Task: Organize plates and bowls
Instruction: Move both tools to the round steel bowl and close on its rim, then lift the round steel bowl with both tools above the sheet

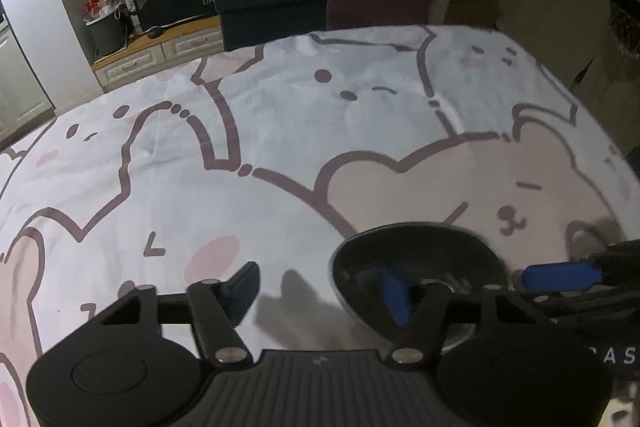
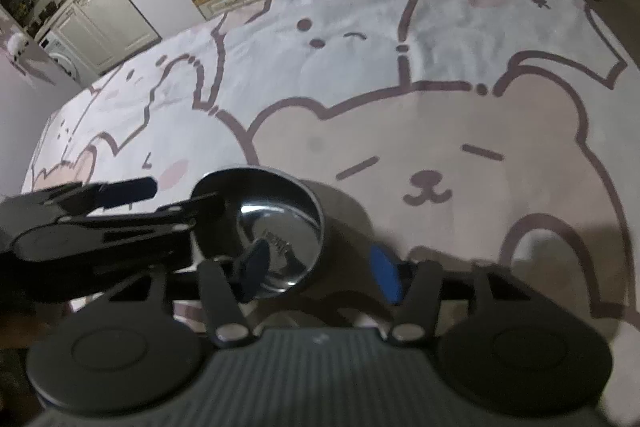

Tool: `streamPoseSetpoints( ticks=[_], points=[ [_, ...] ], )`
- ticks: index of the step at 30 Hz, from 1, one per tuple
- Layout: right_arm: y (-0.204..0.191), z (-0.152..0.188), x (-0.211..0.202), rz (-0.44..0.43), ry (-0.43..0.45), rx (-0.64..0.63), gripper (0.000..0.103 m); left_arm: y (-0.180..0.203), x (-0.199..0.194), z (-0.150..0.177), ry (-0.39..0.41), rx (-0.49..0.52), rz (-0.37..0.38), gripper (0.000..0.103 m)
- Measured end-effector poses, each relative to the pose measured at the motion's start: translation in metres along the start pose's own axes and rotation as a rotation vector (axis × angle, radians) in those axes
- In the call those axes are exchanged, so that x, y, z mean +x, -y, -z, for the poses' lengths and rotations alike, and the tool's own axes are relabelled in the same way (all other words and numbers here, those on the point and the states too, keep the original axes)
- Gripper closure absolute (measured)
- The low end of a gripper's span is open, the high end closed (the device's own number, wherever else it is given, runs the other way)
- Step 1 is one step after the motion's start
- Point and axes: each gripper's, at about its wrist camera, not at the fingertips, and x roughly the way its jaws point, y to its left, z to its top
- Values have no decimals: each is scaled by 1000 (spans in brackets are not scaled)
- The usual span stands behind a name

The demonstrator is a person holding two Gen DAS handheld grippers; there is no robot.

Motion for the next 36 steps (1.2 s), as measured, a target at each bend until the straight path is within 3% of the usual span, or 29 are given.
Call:
streamPoseSetpoints(
  ticks=[4, 6, 10, 13, 17, 23, 36],
  points=[
    [-9, -1, 9, 28, -24, -22, 54, -3, 5, 3, -18, 8, -14, 51],
    [-9, -1, 12, 50, -31, -29, 66, -5, 6, 4, -22, 0, 9, 56],
    [-6, -2, 13, 49, -29, -25, 74, -8, 8, 4, -48, -80, 103, 89],
    [-9, -2, 11, 29, -21, -33, 91, -5, 7, 6, -51, -93, 105, 90],
    [-14, -2, 8, 55, 0, -57, 92, -9, 1, 6, -38, -140, 127, 90],
    [-13, -8, -13, 38, 81, -42, 94, -14, -28, -2, 60, -178, 139, 91],
    [-51, -7, -74, -76, 252, -46, 96, -55, -121, 21, 243, -283, 100, 91]
  ],
)
